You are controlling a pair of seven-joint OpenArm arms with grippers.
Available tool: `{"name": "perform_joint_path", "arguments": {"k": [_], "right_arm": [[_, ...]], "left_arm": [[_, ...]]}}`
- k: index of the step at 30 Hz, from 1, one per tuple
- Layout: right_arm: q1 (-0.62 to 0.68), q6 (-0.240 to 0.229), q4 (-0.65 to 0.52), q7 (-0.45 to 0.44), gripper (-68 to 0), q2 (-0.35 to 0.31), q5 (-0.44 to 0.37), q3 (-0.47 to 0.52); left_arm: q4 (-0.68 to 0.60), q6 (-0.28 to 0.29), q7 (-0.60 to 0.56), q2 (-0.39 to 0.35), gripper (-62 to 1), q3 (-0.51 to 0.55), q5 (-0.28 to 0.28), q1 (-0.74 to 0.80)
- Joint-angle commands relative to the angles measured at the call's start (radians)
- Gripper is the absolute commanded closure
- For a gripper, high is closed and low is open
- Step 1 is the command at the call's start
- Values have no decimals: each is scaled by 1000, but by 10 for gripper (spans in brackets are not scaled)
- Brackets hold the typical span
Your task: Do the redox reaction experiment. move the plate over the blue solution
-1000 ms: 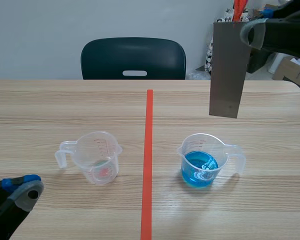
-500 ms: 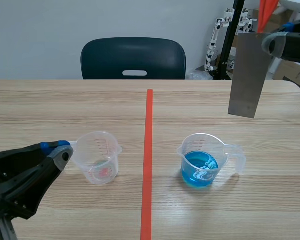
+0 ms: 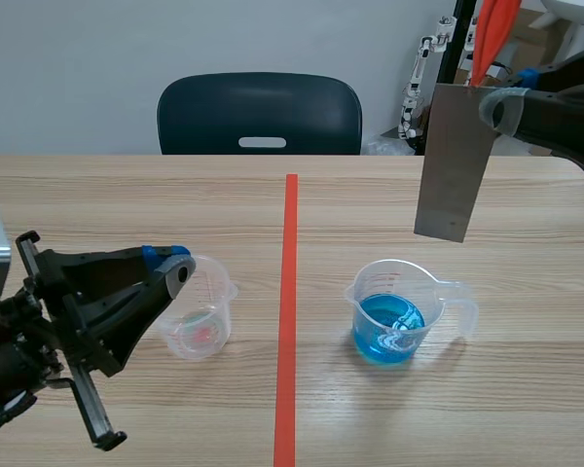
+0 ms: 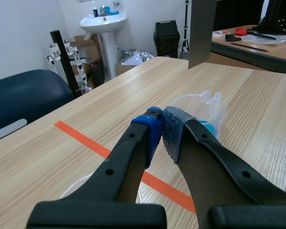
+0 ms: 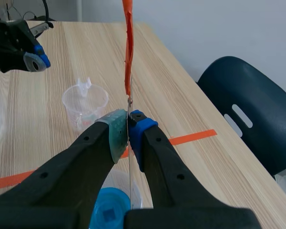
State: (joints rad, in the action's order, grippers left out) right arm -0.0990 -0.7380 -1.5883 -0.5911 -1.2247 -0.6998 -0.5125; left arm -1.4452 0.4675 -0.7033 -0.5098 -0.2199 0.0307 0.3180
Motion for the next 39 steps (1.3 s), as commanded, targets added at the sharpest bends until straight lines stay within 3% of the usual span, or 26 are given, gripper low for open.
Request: {"name": "perform_joint_path", "arguments": {"k": [1, 16, 28, 39], "right_arm": [[-11, -8, -14, -19, -6, -6, -18, 7], [61, -8, -52, -40, -6, 34, -23, 7], [72, -8, -65, -40, -6, 34, -26, 7], [72, -8, -65, -40, -6, 34, -26, 7]], "left_arm": [[-9, 4, 0, 0, -40, -12, 11, -18], [50, 19, 203, 104, -40, -114, 11, -198], [203, 45, 202, 166, -41, -189, -1, -318], [209, 73, 196, 188, -41, -225, -19, -334]]}}
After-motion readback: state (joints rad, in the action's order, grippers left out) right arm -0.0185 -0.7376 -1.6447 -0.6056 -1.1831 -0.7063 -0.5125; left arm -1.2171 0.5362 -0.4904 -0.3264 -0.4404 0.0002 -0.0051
